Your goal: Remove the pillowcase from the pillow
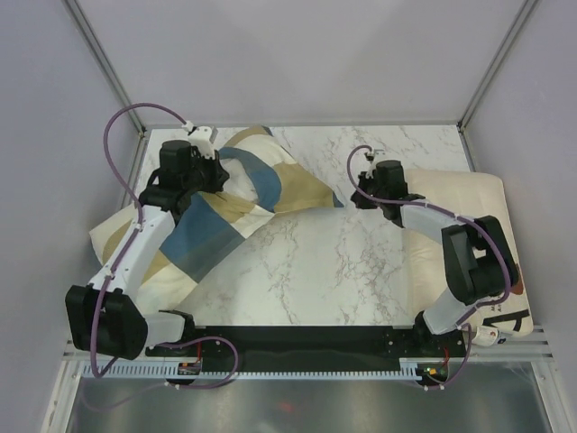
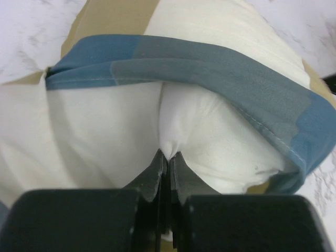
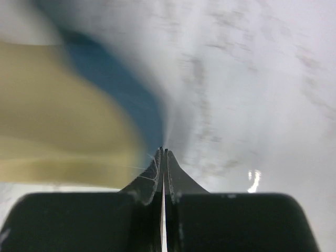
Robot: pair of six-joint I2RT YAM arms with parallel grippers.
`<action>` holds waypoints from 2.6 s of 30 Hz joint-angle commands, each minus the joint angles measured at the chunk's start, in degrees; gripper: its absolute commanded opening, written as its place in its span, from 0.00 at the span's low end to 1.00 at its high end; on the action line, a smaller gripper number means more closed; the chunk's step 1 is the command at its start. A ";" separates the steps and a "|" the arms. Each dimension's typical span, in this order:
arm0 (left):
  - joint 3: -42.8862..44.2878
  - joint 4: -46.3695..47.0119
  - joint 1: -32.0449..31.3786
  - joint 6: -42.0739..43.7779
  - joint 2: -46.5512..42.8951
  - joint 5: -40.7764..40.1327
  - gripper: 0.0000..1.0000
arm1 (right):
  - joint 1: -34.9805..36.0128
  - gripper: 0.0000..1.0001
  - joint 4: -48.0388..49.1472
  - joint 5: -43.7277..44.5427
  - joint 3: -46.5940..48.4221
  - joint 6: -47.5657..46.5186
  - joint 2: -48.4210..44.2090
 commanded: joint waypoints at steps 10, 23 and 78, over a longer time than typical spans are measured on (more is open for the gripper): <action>1.44 0.97 -0.66 0.25 -1.98 -6.03 0.02 | 2.35 0.41 -16.72 5.96 3.75 -1.62 -7.85; 2.14 0.01 -1.19 0.08 -1.80 -5.32 0.02 | 35.48 0.80 -6.73 27.58 19.55 2.78 -14.12; 0.91 0.71 -1.37 0.60 -5.49 -16.57 0.02 | 25.66 0.00 -24.03 61.87 12.81 3.12 -3.12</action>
